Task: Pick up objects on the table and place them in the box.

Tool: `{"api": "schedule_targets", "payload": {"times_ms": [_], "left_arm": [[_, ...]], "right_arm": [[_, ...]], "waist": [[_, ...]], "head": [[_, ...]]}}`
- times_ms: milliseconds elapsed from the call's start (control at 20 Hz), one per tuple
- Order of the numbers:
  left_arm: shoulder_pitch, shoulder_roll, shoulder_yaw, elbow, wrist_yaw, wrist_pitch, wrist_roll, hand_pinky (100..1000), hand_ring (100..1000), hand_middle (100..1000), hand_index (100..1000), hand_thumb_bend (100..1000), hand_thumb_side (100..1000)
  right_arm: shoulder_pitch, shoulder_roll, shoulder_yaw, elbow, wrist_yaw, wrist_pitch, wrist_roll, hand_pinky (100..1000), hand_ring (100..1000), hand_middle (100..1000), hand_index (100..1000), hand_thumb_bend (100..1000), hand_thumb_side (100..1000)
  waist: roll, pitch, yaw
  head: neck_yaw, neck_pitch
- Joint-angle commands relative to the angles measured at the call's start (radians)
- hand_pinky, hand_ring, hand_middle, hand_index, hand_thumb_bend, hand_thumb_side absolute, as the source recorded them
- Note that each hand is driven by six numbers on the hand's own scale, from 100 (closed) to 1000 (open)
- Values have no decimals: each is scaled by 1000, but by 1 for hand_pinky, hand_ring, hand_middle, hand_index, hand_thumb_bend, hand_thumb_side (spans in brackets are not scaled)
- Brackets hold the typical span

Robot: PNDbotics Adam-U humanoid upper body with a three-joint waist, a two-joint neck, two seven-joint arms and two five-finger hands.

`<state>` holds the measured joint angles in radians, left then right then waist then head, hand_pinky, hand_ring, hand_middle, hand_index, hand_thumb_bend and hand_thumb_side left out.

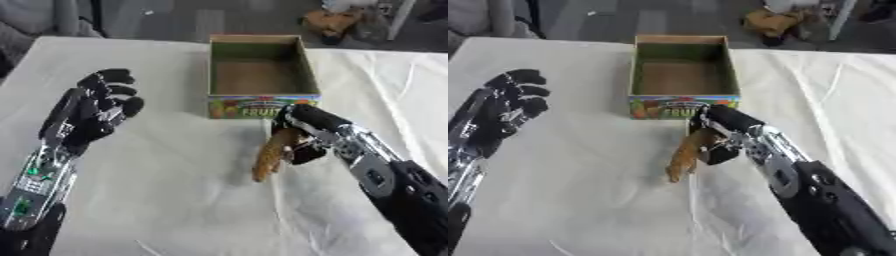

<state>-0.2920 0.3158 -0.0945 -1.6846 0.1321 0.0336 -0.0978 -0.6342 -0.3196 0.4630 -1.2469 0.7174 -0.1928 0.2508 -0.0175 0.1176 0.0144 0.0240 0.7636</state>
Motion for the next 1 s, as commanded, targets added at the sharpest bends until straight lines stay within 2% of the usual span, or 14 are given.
{"api": "schedule_targets", "payload": {"times_ms": [50, 450, 500, 550, 650, 850, 1000], "left_arm": [[-17, 6, -1, -12, 0, -2, -3, 610, 699, 687, 781, 746, 412], [-17, 6, -1, -12, 1, -1, -3, 610, 698, 686, 781, 743, 412], [-16, 6, -2, -12, 1, -1, -4, 610, 698, 686, 781, 748, 411], [-17, 6, -3, -11, 1, -1, -5, 610, 698, 686, 781, 742, 413], [-17, 5, -5, -12, 2, 0, -7, 609, 698, 687, 781, 741, 413], [-21, 2, -8, -13, 3, 0, -11, 609, 699, 687, 781, 740, 413], [-30, -4, -15, -16, 5, 1, -17, 609, 699, 687, 781, 739, 414]], "right_arm": [[-23, -10, -14, -13, -29, 14, -27, 216, 279, 286, 386, 100, 116], [-52, -49, -50, -70, -122, 89, -68, 211, 275, 284, 389, 100, 109], [-64, -59, -57, -79, -137, 104, -70, 211, 275, 285, 390, 100, 165], [-74, -69, -64, -87, -152, 119, -71, 211, 276, 285, 390, 100, 106], [-98, -89, -79, -94, -174, 148, -74, 211, 276, 286, 391, 100, 102], [-137, -116, -104, -76, -215, 197, -83, 205, 272, 282, 388, 100, 100], [-182, -131, -143, -19, -225, 234, -103, 205, 271, 282, 388, 100, 100]], "waist": [[4, -14, 2], [7, -17, 0], [7, -18, 1], [8, -18, 2], [9, -20, 6], [13, -18, 17], [20, -12, 37]], "head": [[-3, 6], [-8, 6], [-9, 6], [-10, 6], [-15, 6], [-29, -8], [-44, -27]]}}
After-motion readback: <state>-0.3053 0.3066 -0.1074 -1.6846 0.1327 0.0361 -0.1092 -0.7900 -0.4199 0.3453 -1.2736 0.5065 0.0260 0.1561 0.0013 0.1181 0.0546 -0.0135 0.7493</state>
